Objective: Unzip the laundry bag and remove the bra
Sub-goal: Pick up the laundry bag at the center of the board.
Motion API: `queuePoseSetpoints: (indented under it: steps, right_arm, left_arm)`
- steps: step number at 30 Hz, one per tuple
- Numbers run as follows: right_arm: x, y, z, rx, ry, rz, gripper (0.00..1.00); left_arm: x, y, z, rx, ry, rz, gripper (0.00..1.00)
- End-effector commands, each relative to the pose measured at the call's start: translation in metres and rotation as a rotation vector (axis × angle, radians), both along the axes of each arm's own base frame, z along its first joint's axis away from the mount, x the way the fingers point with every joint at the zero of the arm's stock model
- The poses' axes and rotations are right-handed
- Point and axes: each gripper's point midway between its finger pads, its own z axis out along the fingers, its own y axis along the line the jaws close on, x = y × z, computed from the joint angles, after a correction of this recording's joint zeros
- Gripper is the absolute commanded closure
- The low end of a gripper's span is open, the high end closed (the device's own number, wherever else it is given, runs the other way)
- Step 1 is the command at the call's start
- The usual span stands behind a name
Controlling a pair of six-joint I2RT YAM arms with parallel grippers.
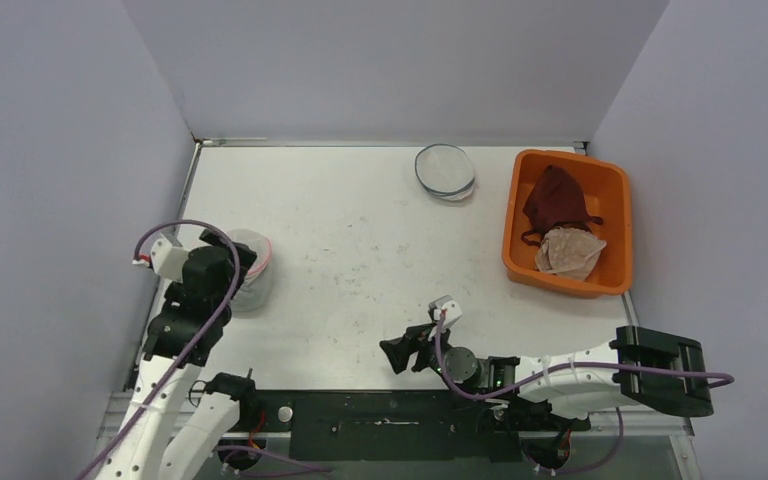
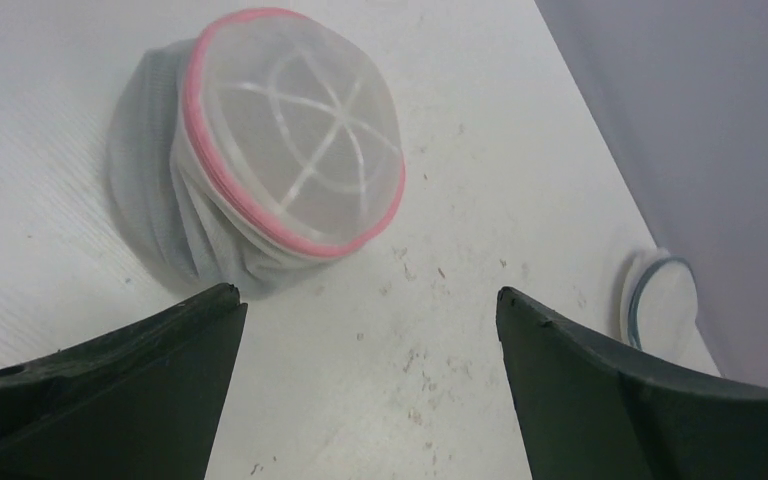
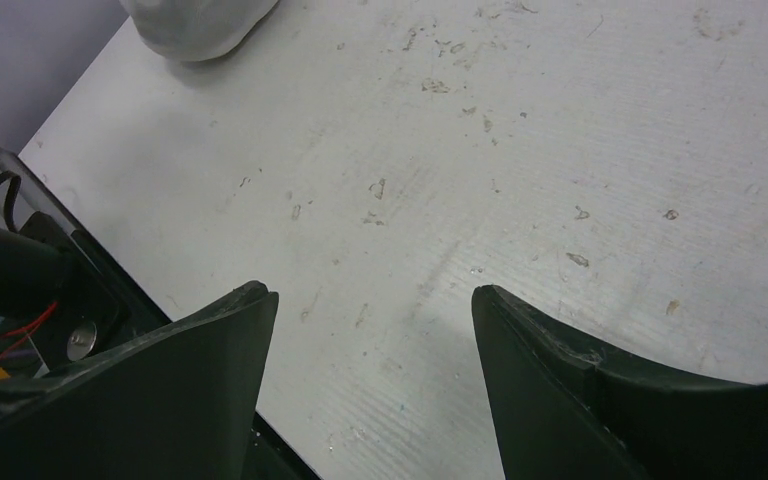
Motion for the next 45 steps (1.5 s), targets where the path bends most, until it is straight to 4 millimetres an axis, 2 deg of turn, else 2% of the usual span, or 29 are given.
queuePoseSetpoints:
  steps: [1, 2, 6, 8, 10, 12, 17, 20, 26, 34, 37, 40, 42, 45]
  right_arm:
    - [0.009, -0.005, 0.026, 0.069, -0.030, -0.097, 0.27]
    - [0.009, -0.009, 0.026, 0.072, -0.029, -0.110, 0.27]
    - [0.009, -0.021, 0.030, 0.104, -0.030, -0.132, 0.27]
    - [0.008, -0.026, 0.032, 0.101, -0.028, -0.137, 0.27]
    - [0.008, -0.032, 0.031, 0.096, -0.028, -0.152, 0.27]
    - [0.008, -0.038, 0.031, 0.102, -0.028, -0.161, 0.27]
    - [0.007, -0.041, 0.036, 0.119, -0.029, -0.163, 0.28]
    - [0.007, -0.042, 0.036, 0.119, -0.028, -0.162, 0.28]
    - [0.007, -0.040, 0.034, 0.102, -0.033, -0.157, 0.28]
    - [0.006, -0.031, 0.034, 0.054, -0.045, -0.133, 0.27]
    - [0.007, -0.029, 0.036, 0.050, -0.050, -0.135, 0.27]
    - [0.006, -0.029, 0.039, 0.050, -0.048, -0.133, 0.27]
    - [0.006, -0.030, 0.040, 0.053, -0.045, -0.132, 0.27]
    - [0.006, -0.033, 0.041, 0.058, -0.046, -0.136, 0.27]
  left_arm:
    - [0.013, 0.008, 0.011, -0.121, -0.009, -0.062, 0.04]
    - [0.014, 0.019, 0.000, -0.158, 0.008, -0.029, 0.04]
    - [0.028, 0.018, -0.045, -0.307, 0.117, -0.011, 0.03]
    - [0.030, 0.023, -0.058, -0.387, 0.104, 0.006, 0.00]
    - [0.031, 0.027, -0.065, -0.396, 0.094, 0.024, 0.00]
    - [0.038, 0.027, -0.068, -0.427, 0.035, 0.025, 0.07]
    - [0.043, 0.029, -0.090, -0.496, 0.004, 0.042, 0.27]
    - [0.042, 0.032, -0.087, -0.473, 0.000, 0.044, 0.29]
    - [0.034, 0.035, -0.074, -0.428, 0.018, 0.061, 0.20]
    - [0.031, 0.039, -0.057, -0.373, -0.005, 0.080, 0.20]
    - [0.037, 0.044, -0.062, -0.370, -0.014, 0.097, 0.26]
    - [0.042, 0.048, -0.075, -0.385, -0.013, 0.118, 0.34]
    - [0.047, 0.050, -0.077, -0.386, -0.023, 0.115, 0.44]
    - [0.055, 0.051, -0.075, -0.382, -0.026, 0.096, 0.51]
